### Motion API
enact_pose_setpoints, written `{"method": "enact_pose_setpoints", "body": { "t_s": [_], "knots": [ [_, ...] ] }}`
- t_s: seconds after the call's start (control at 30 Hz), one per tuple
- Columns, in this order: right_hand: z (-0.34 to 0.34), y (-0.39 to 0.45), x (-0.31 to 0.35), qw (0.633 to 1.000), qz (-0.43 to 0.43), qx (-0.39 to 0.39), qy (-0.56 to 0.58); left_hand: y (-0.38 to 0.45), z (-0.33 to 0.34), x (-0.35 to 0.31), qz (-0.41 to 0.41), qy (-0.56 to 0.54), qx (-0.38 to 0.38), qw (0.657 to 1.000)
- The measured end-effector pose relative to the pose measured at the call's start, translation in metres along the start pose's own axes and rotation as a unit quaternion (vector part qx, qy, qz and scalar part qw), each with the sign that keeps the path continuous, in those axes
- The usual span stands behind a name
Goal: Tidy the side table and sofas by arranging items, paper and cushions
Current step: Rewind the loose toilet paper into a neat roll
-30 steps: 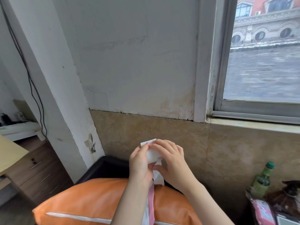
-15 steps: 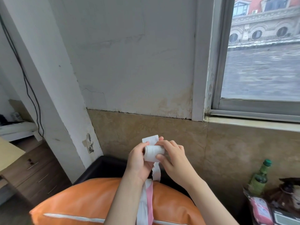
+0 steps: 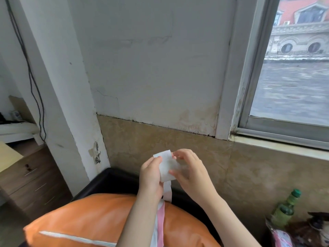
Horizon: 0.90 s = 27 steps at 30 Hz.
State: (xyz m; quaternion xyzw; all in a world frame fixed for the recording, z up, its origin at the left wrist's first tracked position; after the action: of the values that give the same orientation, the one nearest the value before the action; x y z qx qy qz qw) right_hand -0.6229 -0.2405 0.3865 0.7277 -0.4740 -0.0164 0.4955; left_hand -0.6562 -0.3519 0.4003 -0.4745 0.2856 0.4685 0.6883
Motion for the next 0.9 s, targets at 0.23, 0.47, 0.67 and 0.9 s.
{"method": "enact_pose_setpoints", "body": {
  "t_s": [0.23, 0.47, 0.67, 0.9],
  "knots": [
    [0.024, 0.017, -0.007, 0.99, -0.055, 0.109, -0.067, 0.017, -0.011, -0.015, -0.028, -0.03, -0.036, 0.999],
    [0.015, 0.04, -0.002, 0.972, -0.031, 0.225, -0.052, 0.03, -0.011, -0.023, -0.013, -0.031, -0.009, 0.999],
    [0.013, 0.065, -0.007, 0.965, 0.039, 0.259, 0.004, 0.037, -0.013, -0.032, 0.004, -0.035, 0.07, 0.997],
    [0.032, 0.086, -0.014, 0.957, 0.108, 0.262, 0.067, 0.06, -0.023, -0.049, -0.003, -0.07, 0.126, 0.99]
  ]
}}
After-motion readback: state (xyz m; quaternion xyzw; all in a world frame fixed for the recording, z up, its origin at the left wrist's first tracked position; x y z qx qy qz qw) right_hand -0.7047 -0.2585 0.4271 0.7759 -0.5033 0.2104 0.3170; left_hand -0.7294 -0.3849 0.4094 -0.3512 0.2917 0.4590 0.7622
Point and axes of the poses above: each hand's wrist, its own y-axis towards the middle knuckle, its own z-axis out of the palm, x = y × z, the point moved 2 cm from there along y, towards the middle knuckle, and after that the axes turned 10 degrees about -z, right-handed, at the moved point
